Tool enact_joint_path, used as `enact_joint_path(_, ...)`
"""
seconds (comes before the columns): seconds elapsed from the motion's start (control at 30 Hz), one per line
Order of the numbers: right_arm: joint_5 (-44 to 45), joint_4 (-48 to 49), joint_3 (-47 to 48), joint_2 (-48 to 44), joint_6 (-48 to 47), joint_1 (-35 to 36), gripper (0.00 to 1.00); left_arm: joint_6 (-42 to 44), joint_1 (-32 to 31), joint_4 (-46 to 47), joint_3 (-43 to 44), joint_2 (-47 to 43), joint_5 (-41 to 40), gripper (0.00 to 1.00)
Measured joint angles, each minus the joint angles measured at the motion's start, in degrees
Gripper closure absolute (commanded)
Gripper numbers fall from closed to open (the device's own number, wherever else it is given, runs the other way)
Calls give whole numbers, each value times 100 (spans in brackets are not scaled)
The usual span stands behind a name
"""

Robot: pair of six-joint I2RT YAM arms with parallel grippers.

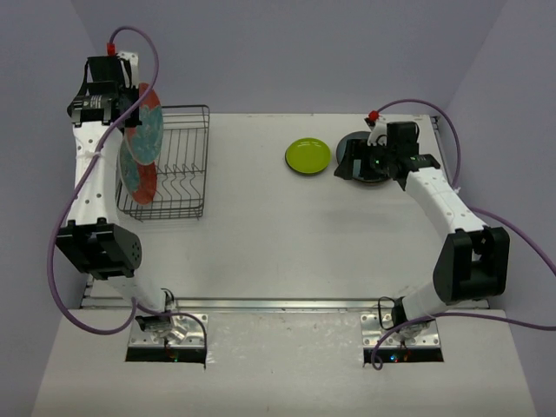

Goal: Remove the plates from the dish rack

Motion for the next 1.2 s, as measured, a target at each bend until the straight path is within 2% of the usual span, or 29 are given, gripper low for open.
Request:
enact_joint_path(0.1, -197, 81, 0, -65, 83, 13, 10, 2, -76, -132, -2, -211, 637, 100)
enact_joint_path(0.3, -1124, 622, -13, -234, 479, 69, 12, -221, -79, -314, -580, -879, 3348, 100)
enact_joint_path(0.4, -1540, 830, -13, -237, 630, 261, 14, -398, -323, -332, -1033, -1119, 4627, 100)
enact_joint_path(0.53, -1932, 976, -9, -215, 748, 824, 15, -521, -824, -338, -1539, -1153, 5585, 100)
enact_joint_path(0.73, -2176, 1243, 56, -26, 824, 1811, 17, -579, -1091, -396, -1803, -1153, 6278, 100)
enact_joint_path(0.87, -2284, 1354, 284, 286, 900, 2204, 58, -529, -1075, -393, -1838, -1153, 6445, 100)
enact_joint_path(0.93, -2349, 1412, 403, 454, 1024, 2263, 86, -471, -1074, -398, -1871, -1154, 6491, 100)
enact_joint_path(0.97, -2420, 1424, 438, 514, 1084, 2270, 97, -415, -1074, -384, -1900, -1159, 6487, 100)
enact_joint_path(1.03, -2589, 1418, 452, 571, 1253, 2263, 100, -213, -1058, -309, -1974, -1177, 6478, 100)
enact_joint_path(1.07, -2673, 1467, 451, 577, 1277, 2246, 100, -209, -1035, -290, -2014, -1185, 6529, 89)
enact_joint_path(1.13, -2741, 1504, 450, 568, 1335, 2217, 100, -243, -1009, -235, -2083, -1222, 6591, 59)
enact_joint_path(1.2, -2788, 1586, 399, 557, 1475, 2143, 100, -354, -1005, -111, -2143, -1264, 6543, 39)
